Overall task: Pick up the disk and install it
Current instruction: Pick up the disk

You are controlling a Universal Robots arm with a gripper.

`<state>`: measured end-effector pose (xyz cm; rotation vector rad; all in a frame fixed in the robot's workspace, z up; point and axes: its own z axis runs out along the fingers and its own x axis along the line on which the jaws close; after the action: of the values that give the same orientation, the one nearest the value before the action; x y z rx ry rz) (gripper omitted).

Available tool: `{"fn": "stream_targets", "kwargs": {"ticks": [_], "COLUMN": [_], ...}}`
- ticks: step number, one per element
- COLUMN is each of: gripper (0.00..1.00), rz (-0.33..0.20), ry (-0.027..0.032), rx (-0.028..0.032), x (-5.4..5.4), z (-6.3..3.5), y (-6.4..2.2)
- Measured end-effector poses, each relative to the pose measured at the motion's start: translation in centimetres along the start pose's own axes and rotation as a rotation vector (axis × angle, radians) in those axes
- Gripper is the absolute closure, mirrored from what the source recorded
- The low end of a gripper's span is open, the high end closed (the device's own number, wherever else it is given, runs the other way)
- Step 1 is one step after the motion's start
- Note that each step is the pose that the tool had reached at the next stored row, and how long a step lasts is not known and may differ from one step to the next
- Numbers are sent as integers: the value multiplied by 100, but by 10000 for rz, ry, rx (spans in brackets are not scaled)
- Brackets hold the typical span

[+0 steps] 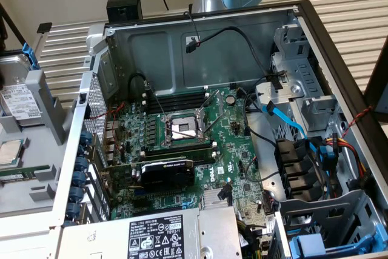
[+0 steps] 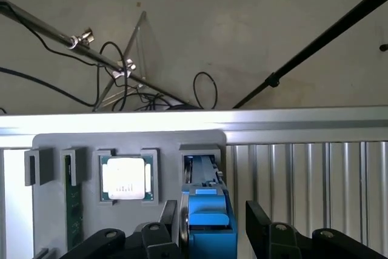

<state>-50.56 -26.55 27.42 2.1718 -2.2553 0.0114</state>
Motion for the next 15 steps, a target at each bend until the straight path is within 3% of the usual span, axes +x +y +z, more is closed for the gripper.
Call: {"fn": "stream_targets", "kwargs": {"ticks": [6,12,14,15], "gripper": [44,44,46,52], "rz": [0,1,1,1], "ry": [118,118,117,119], "rx": [5,49,55,56], "x": [1,0,0,0], "z": [3,6,9,9], "y": [0,-1,-1,0]}}
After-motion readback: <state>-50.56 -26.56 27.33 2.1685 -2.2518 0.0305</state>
